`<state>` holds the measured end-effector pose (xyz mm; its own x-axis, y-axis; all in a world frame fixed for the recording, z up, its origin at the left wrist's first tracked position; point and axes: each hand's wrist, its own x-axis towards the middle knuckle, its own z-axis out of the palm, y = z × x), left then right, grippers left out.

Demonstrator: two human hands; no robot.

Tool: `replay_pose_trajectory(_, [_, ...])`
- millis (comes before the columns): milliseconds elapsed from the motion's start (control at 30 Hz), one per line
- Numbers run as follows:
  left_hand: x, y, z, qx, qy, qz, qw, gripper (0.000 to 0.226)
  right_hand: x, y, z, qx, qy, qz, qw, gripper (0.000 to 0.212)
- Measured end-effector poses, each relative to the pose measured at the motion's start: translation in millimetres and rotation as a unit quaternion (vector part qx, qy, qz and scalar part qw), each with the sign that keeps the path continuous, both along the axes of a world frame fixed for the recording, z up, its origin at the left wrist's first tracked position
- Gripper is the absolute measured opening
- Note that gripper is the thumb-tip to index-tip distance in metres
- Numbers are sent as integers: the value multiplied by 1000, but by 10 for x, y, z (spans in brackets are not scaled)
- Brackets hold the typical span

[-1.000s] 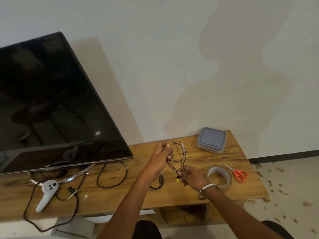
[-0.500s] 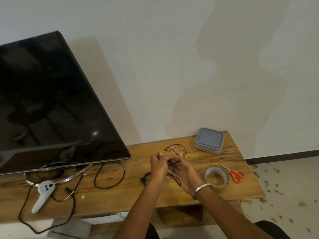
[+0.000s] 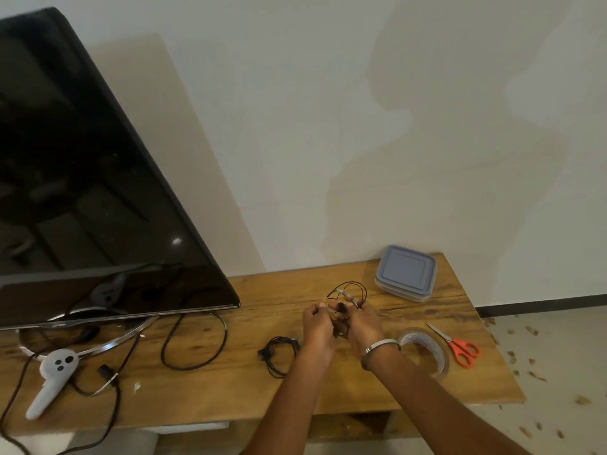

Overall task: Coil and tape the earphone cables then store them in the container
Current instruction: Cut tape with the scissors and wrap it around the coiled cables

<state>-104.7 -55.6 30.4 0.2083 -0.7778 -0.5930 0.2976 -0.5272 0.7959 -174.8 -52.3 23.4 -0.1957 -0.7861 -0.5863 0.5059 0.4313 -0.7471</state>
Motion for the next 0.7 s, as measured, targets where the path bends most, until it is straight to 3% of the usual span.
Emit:
replay_pose_trajectory(133, [-80,-238,-289,-11,-41,-4,999,35,-81,-295,-254,28,64,39,997,20])
replay_pose_trajectory(267, [-69,-323,-493,4,-130,-17,991,22,-125,-393,-427,46,174,83,980,17])
replay_pose_trajectory(333, [-8,-325,-596,-3,-223,-55,973,8,-158,-393,-499,45,269,130,953,15])
replay_pose_trajectory(500, [141,-282,-796,-61,-400,-149,902,12,-173,-400,-598,19,420,177,890,16])
replay_pose_trajectory(700, [314,-204,-699,-84,-447,-216,864,23,-151,-391,-531,13,552,254,794,31])
